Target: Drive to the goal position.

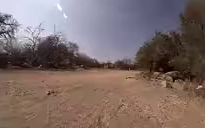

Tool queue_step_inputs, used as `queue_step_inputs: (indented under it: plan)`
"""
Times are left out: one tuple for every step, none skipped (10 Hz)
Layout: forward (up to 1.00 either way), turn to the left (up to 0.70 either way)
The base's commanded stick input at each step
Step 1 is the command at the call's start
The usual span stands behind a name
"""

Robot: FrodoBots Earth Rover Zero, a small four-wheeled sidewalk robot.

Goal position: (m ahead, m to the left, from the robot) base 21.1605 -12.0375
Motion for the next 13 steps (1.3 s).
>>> queue_step_inputs:
  plan:
    - [1.0, 0.0]
    - [1.0, 0.0]
    - [1.0, 0.0]
    - [1.0, 0.0]
    - [1.0, 0.0]
    - [1.0, 0.0]
    - [1.0, 0.0]
    - [1.0, 0.0]
    - [1.0, 0.0]
    - [1.0, 0.0]
    - [1.0, 0.0]
    - [1.0, 0.0]
    - [1.0, 0.0]
